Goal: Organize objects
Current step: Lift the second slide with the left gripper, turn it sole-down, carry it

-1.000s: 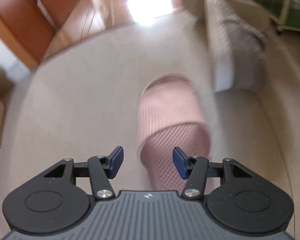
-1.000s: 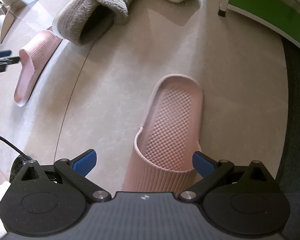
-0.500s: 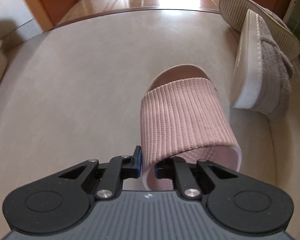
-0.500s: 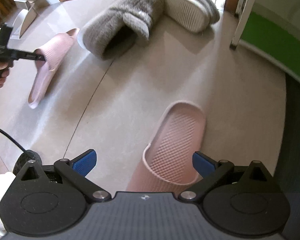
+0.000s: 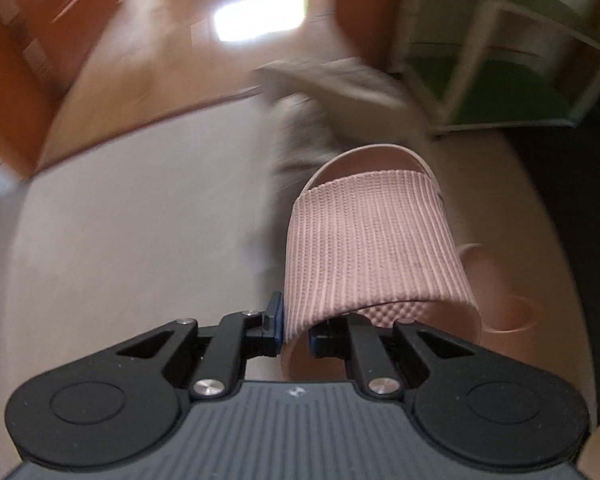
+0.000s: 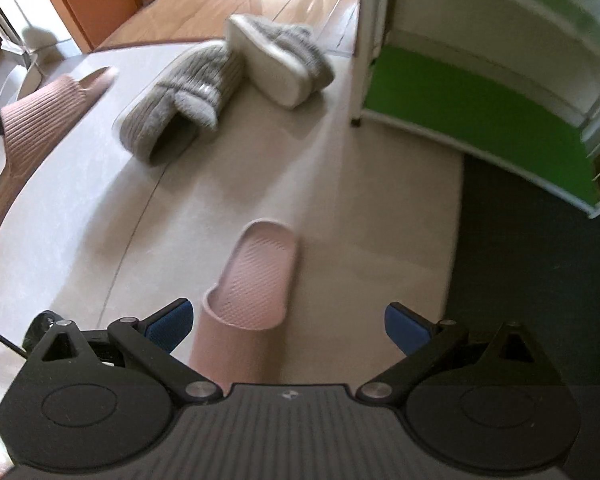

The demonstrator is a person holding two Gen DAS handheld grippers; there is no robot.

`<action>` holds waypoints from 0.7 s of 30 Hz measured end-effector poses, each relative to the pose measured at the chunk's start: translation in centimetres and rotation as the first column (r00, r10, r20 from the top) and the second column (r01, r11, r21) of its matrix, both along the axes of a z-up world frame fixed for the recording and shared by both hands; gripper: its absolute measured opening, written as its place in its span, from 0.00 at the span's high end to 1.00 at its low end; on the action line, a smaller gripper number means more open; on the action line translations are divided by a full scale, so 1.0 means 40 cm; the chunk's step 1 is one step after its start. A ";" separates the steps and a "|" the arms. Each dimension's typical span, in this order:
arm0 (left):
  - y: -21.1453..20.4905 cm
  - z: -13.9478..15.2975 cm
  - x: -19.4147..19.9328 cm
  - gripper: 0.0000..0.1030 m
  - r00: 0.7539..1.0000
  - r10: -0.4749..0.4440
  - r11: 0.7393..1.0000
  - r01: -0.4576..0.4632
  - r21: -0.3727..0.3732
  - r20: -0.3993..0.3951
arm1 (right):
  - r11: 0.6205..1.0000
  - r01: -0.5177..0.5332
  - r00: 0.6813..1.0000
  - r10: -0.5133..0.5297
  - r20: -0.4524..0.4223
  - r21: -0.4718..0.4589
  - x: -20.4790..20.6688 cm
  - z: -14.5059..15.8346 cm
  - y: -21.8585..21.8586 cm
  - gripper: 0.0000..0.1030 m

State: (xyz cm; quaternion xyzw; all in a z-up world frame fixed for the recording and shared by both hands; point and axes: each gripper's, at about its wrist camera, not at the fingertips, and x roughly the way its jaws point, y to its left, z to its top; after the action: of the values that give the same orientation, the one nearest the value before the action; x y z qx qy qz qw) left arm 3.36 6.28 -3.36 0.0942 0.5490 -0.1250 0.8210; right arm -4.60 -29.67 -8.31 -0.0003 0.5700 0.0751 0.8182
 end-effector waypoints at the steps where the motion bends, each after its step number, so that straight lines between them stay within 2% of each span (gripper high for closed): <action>1: -0.043 0.010 0.006 0.90 0.999 -0.034 0.999 0.034 -0.005 0.005 | 1.000 -0.009 1.000 0.009 0.011 -0.005 -0.003 0.007 -0.012 0.00; 5: -0.215 -0.001 0.015 0.90 0.995 -0.103 0.993 0.102 -0.056 -0.011 | 1.000 -0.010 0.999 0.010 0.050 -0.013 -0.020 0.012 -0.066 0.00; 10: -0.390 -0.069 0.004 0.90 0.991 -0.122 0.986 0.113 -0.126 -0.064 | 1.000 -0.030 0.997 0.030 0.077 0.003 -0.058 0.009 -0.123 0.00; 13: -0.478 -0.114 -0.019 0.90 0.988 -0.112 0.982 0.093 -0.167 -0.106 | 0.998 -0.067 0.995 0.067 0.075 -0.003 -0.088 0.004 -0.154 0.00; 21: -0.665 -0.235 -0.031 0.90 0.981 -0.038 0.965 -0.014 -0.261 -0.191 | 0.971 -0.208 0.976 0.214 0.047 -0.116 -0.178 -0.046 -0.219 0.00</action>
State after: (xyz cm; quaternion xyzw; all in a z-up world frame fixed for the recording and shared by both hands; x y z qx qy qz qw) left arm 2.11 -20.33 -12.75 -0.0242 0.6046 -0.2099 0.7680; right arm -11.72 -38.42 -10.15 -0.1084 0.5457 0.1300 0.8207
